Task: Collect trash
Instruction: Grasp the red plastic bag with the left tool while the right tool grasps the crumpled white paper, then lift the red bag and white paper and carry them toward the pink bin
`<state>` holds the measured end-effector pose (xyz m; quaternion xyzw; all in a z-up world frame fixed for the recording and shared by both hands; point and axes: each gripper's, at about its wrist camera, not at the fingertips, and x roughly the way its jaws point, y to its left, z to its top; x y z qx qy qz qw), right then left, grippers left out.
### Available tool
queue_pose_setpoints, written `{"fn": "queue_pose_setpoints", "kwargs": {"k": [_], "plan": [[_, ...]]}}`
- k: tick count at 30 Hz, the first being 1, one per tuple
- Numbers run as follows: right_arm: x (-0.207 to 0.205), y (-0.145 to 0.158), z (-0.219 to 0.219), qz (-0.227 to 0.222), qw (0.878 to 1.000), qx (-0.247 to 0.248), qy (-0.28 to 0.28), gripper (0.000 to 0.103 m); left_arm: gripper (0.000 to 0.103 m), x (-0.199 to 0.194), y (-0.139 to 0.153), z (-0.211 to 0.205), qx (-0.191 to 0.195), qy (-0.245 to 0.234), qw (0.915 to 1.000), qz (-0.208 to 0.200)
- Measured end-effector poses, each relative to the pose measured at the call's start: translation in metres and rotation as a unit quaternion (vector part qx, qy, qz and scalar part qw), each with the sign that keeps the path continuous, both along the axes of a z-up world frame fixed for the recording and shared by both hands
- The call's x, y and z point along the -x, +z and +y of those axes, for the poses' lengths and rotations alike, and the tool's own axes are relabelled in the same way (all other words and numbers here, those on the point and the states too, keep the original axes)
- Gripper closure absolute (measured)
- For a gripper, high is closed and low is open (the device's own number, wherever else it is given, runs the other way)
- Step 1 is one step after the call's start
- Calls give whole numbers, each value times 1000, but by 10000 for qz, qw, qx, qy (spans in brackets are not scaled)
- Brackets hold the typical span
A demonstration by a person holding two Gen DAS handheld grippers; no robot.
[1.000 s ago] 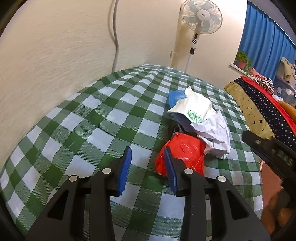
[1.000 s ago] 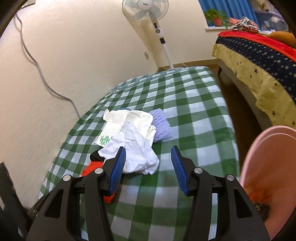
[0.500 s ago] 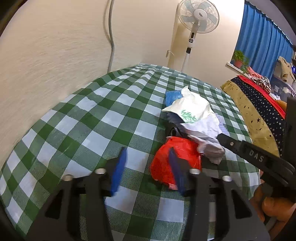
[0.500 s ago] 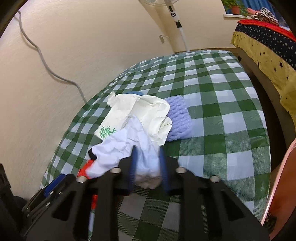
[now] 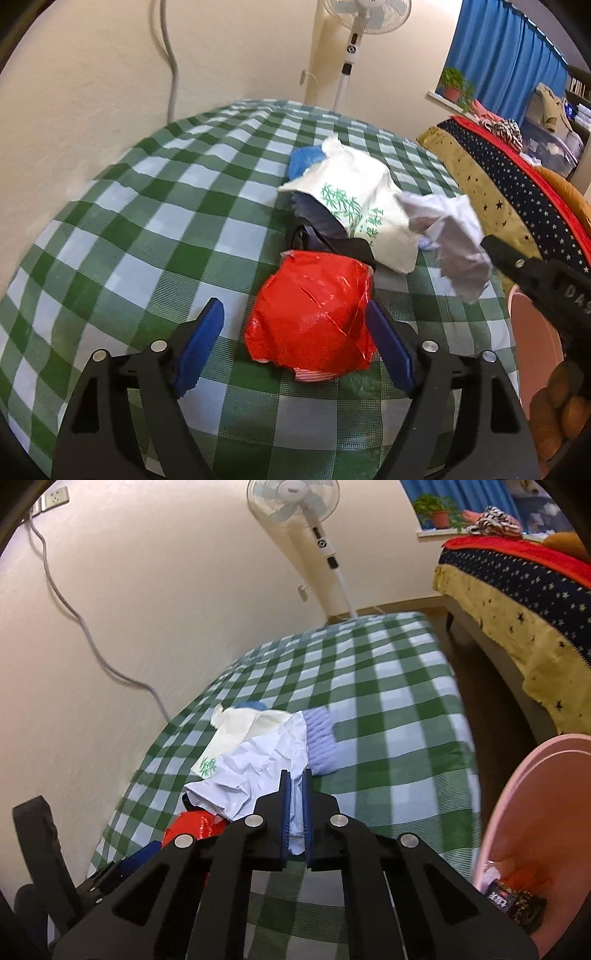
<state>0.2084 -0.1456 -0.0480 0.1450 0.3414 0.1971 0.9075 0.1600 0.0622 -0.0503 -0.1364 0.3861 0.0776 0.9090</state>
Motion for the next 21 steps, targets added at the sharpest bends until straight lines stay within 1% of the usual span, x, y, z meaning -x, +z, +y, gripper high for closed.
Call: {"fn": "queue_pose_setpoints", "kwargs": {"k": [4, 6, 8, 11, 16, 18, 21], "plan": [[1, 0, -5, 15, 9999, 29, -124, 97, 27, -4, -3, -1, 50, -116, 9999, 90], [3, 0, -7, 18, 9998, 54, -174, 97, 34, -5, -2, -3, 55, -182, 9998, 70], [5, 0, -8, 11, 9996, 119, -236, 97, 47, -4, -1, -6, 34, -243, 9997, 24], [8, 0, -11, 24, 9992, 179, -352, 97, 53, -1, 2, -10, 58, -344, 9993, -105], [17, 6, -14, -28, 9981, 345, -512, 97, 55, 5, 6, -13, 74, -398, 9990, -212], [23, 13, -15, -92, 9976, 443, -524, 97, 55, 8, 10, -15, 75, -423, 9987, -284], [30, 22, -18, -138, 9974, 464, -538, 97, 55, 13, 17, -16, 49, -431, 9984, -370]]}}
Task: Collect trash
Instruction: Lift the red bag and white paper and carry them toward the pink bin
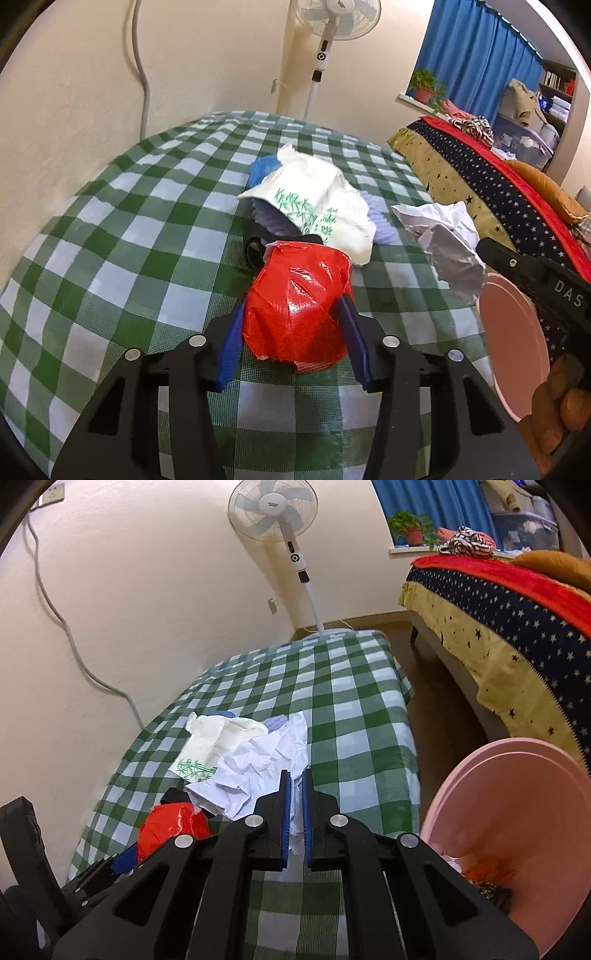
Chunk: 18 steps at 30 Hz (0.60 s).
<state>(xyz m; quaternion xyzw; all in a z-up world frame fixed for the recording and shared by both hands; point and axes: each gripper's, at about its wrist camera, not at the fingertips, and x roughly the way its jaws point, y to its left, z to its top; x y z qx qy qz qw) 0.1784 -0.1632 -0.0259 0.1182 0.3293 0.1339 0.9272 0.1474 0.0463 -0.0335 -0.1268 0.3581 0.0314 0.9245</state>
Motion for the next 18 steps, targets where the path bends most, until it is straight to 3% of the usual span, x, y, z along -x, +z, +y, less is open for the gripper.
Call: {"fn": "queue_pose_setpoints", "kwargs": {"k": [18], "plan": [[51, 47, -29, -95, 9986, 210, -480, 97, 55, 22, 32, -16, -29, -113, 9988, -477]]}}
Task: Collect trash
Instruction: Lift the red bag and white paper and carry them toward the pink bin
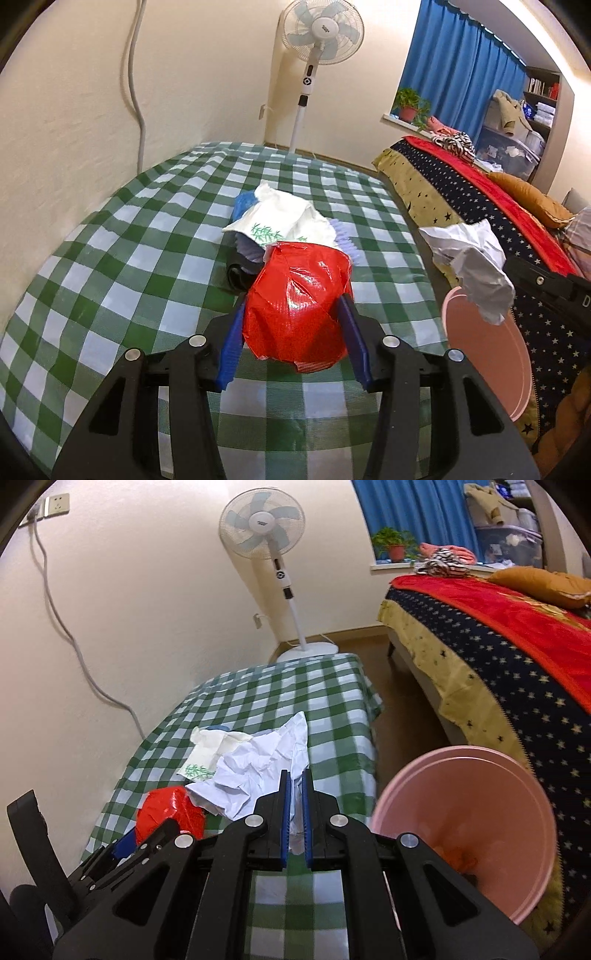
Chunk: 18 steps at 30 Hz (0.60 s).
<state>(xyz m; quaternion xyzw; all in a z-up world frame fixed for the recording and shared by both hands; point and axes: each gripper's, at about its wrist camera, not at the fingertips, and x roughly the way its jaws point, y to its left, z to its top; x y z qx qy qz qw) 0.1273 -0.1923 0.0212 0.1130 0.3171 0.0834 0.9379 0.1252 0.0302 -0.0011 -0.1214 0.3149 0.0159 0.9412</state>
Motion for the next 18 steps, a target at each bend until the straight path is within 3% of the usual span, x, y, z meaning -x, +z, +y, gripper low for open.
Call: {"fn": "queue_pose_setpoints", "kwargs": {"k": [7, 18], "plan": [[22, 6, -29, -41, 9981, -3, -618, 97, 55, 4, 6, -12, -26, -133, 9998, -122], [34, -5, -57, -101, 9942, 144, -1060, 97, 55, 5, 8, -36, -59, -397, 9989, -235]]}}
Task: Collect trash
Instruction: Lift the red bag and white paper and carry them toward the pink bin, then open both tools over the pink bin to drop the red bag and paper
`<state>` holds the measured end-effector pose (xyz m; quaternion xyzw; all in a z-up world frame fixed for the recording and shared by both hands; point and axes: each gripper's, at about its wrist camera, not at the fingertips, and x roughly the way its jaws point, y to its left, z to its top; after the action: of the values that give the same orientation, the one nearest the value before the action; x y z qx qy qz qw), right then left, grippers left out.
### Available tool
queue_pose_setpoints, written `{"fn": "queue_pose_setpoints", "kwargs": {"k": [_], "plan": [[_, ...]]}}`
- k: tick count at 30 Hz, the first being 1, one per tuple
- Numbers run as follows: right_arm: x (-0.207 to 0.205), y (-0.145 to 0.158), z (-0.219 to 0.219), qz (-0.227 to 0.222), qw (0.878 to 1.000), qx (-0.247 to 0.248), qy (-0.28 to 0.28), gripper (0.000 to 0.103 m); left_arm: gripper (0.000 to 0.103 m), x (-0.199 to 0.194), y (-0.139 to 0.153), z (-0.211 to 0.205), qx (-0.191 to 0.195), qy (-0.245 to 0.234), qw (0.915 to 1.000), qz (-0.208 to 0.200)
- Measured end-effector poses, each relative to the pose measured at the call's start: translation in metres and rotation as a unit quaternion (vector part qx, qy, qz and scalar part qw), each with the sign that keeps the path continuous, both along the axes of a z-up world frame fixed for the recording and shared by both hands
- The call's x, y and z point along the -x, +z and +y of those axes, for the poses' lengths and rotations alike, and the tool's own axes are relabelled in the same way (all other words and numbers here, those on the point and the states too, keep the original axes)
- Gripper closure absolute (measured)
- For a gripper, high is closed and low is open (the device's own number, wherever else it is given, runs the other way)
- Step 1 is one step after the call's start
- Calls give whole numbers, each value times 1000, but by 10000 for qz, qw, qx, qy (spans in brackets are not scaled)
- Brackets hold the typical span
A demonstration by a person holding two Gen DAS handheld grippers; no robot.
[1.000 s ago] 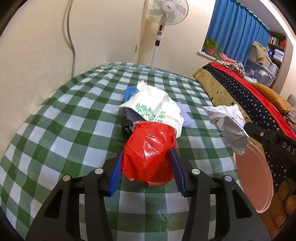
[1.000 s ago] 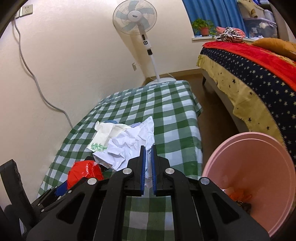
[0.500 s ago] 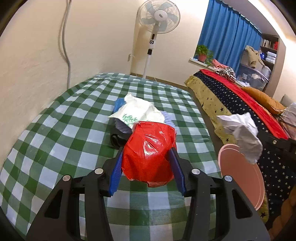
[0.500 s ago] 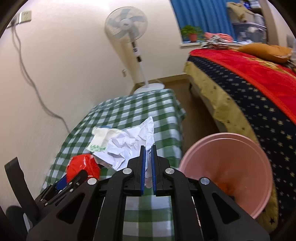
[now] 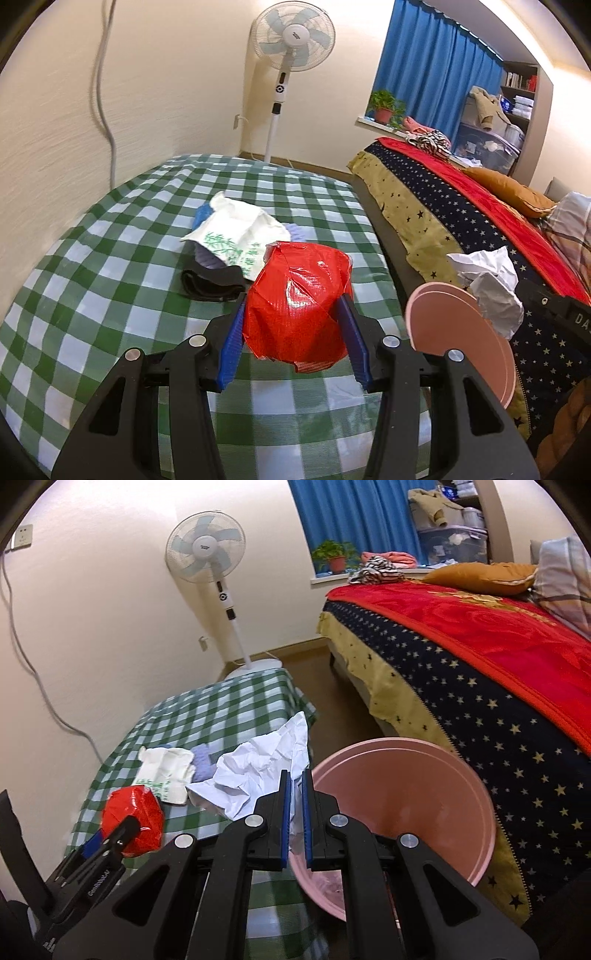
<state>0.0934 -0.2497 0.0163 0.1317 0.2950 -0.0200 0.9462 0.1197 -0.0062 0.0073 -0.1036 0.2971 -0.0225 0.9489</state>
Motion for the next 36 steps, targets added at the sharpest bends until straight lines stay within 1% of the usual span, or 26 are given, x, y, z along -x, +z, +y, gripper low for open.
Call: {"fn": "queue_pose_setpoints", "kwargs": {"k": [4, 10, 14, 20, 26, 36], "plan": [[2, -1, -10, -37, 9998, -8, -212, 97, 55, -3, -1, -13, -21, -120, 9999, 1], [6, 4, -27, -174, 9982, 161, -546, 97, 55, -11, -5, -37, -27, -287, 9996, 17], [8, 5, -45, -197, 9954, 108, -928, 97, 55, -14, -6, -56, -73, -443, 9990, -29], [6, -1, -60, -93, 9894, 196, -1435, 97, 55, -16, -10, -82, -142, -668, 9977, -28], [5, -5, -68, -36, 9857, 216, -1672, 97, 55, -18, -12, -103, -124, -961, 9953, -49], [2, -8, -77, 37, 9821, 229, -1869, 97, 55, -25, -21, -123, -21, -1157, 9932, 82]]}}
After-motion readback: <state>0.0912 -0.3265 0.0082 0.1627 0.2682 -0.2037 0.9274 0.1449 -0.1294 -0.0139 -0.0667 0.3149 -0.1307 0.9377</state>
